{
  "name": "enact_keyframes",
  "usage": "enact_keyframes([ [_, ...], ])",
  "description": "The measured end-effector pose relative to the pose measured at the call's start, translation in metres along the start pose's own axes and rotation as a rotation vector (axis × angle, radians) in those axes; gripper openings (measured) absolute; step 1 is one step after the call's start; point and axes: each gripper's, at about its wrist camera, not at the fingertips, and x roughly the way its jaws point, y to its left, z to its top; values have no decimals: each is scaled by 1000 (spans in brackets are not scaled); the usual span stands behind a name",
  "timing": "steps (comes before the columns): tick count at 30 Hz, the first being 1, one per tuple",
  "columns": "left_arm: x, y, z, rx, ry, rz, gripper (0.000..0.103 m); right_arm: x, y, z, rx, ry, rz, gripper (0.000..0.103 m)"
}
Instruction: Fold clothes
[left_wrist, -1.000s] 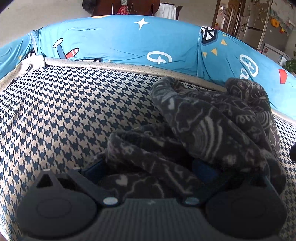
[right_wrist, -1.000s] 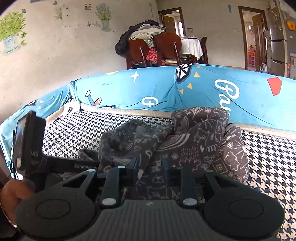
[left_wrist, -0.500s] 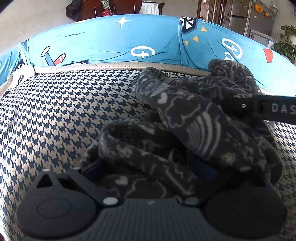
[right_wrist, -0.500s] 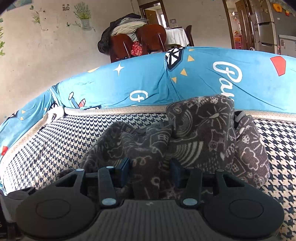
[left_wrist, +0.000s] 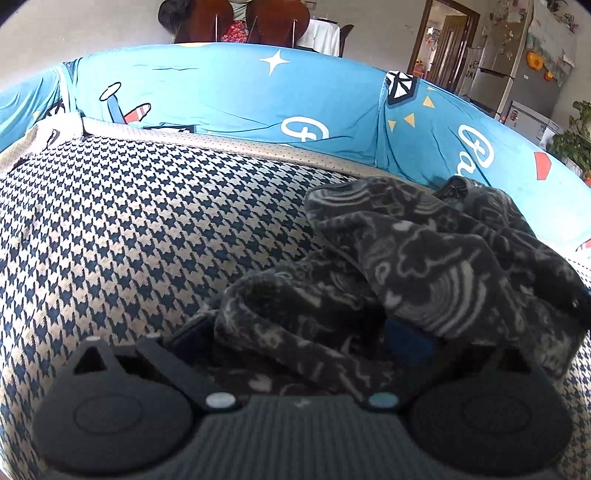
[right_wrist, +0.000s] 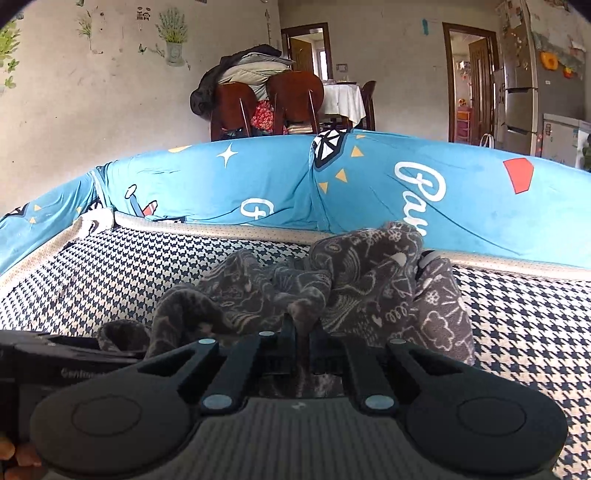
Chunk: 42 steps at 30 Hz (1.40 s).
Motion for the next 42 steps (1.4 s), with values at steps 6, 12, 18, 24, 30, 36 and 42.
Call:
enact_keyframes([
  [6, 2, 1, 5, -57, -23, 0, 103, -24, 3, -20, -55, 29, 15, 9],
  [12, 6, -9, 5, -61, -28, -13, 103, -40, 3, -38, -78, 71, 53, 7],
  [18, 9, -31, -6, 31, -35, -22, 103, -47, -10, -40, -41, 70, 66, 7],
  [24, 4, -51, -19, 144, -71, -35, 103, -51, -34, -19, 54, -6, 31, 26],
  [30, 1, -64, -31, 221, -86, -51, 103, -25, -40, -6, 82, -2, -7, 51],
  [36, 0, -73, -42, 285, -90, -71, 103, 14, -46, 1, 120, 44, -46, 62],
  [42, -1, -78, -50, 328, -84, -95, 103, 44, -55, 5, 165, 61, -60, 75],
])
